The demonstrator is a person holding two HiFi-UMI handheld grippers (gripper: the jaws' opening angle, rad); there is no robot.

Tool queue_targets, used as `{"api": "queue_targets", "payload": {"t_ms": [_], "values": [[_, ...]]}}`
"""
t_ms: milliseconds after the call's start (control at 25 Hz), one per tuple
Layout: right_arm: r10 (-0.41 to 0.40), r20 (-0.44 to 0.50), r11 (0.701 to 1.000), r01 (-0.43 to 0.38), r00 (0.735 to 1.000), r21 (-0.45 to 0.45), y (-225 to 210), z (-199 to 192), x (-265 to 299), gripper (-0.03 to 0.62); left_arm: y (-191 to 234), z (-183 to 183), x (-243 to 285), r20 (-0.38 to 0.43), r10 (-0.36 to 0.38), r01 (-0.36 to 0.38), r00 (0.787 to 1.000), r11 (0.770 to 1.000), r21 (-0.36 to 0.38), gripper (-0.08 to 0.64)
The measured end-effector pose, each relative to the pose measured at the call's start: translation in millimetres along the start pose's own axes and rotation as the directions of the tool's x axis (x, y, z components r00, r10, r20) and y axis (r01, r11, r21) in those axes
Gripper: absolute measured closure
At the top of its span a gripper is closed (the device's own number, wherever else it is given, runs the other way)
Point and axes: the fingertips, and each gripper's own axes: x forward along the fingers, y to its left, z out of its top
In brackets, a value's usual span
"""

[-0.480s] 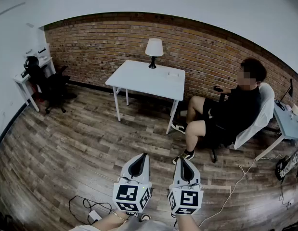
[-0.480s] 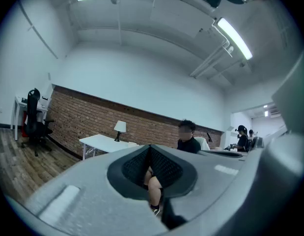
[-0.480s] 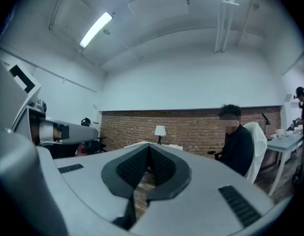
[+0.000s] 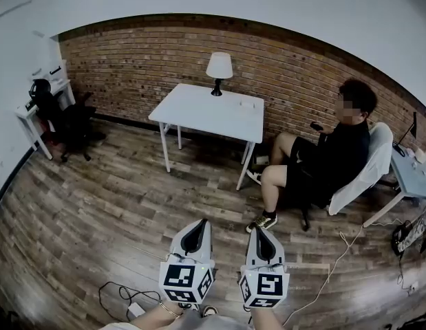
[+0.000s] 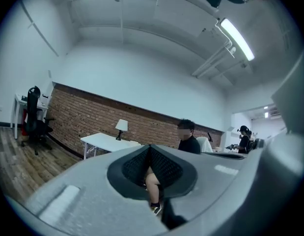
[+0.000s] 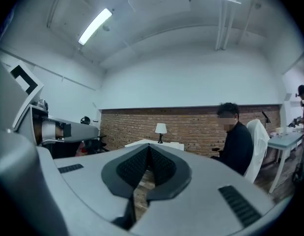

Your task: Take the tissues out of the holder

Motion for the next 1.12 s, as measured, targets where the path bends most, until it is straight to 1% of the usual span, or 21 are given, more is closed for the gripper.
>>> {"api": "queue_targets", "payload": {"t_ms": [120,280,480,880,1120], "values": [[0.0,-0.003,0.999,0.0,1.0,0.041,8,-3,12,0.591,16,1,2,-0.007,0.001,-0.001,1.0,1.0,0.002,0.551],[-0.017,-0.027,0.999,0.018,0.999,0.038,17,-9,26,0.591,38,1,5,-0.023,0.001,-0.001,1.0,1.0,0.009,0.551],[-0.041,-0.048,0.998,0.043,0.998,0.036,19,-17,41,0.591,56,2,15,-0.035,-0.002,0.003,0.999,1.0,0.013,0.551],[-0.036,-0.07,0.998,0.039,0.997,0.042,13,-23,79,0.591,71,0,52,-0.054,-0.025,0.026,0.998,0.999,0.021,0.552],[-0.008,-0.073,0.998,0.013,0.997,0.066,-1,-28,113,0.591,76,-1,86,-0.054,-0.009,0.011,0.999,1.0,0.027,0.551]]}}
